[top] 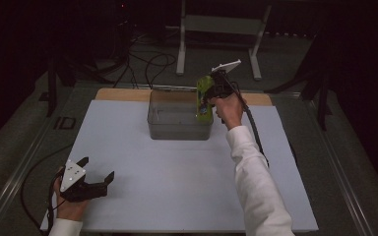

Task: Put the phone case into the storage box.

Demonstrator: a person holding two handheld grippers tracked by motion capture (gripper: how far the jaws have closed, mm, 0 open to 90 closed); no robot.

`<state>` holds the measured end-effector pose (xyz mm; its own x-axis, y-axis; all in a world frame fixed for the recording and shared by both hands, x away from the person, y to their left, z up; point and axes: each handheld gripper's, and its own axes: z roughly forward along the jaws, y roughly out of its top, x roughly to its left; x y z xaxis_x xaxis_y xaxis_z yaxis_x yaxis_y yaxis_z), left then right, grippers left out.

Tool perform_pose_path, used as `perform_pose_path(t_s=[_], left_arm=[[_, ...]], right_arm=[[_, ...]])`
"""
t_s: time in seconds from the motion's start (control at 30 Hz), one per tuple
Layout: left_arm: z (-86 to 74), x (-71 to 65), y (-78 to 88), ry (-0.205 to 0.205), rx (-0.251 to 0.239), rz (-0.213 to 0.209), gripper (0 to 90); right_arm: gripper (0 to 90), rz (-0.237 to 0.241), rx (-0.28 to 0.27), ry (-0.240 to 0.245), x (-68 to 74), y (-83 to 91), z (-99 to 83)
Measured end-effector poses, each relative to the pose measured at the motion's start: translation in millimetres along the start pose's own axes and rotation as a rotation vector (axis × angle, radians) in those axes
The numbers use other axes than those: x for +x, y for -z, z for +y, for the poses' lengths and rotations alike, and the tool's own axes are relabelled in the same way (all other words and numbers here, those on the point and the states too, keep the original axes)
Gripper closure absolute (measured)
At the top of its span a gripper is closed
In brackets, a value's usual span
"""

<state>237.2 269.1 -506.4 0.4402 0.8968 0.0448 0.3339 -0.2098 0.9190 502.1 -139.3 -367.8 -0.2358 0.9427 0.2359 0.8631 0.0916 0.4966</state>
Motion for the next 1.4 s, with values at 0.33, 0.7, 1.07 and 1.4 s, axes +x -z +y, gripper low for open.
perform_pose_path(t_s=[0.33, 0.7, 1.07, 1.4], left_arm=[[0.0, 0.3, 0.1, -0.001, 0.001, 0.0, 0.0], [0.0, 0.5, 0.2, 0.0, -0.001, 0.0, 0.0], [-0.1, 1.1, 0.4, -0.002, -0.001, 0.0, 0.0], [-0.1, 0.8, 0.1, 0.001, -0.003, -0.001, 0.0]], right_arm=[[77.5, -0.008, 0.012, -0.008, 2.0, -7.6, 1.0], [77.5, -0.016, 0.029, -0.014, 2.4, -17.0, 1.0], [77.5, -0.033, 0.05, -0.016, 2.6, -25.2, 1.2], [77.5, -0.041, 0.063, -0.015, 2.8, -31.2, 1.3]])
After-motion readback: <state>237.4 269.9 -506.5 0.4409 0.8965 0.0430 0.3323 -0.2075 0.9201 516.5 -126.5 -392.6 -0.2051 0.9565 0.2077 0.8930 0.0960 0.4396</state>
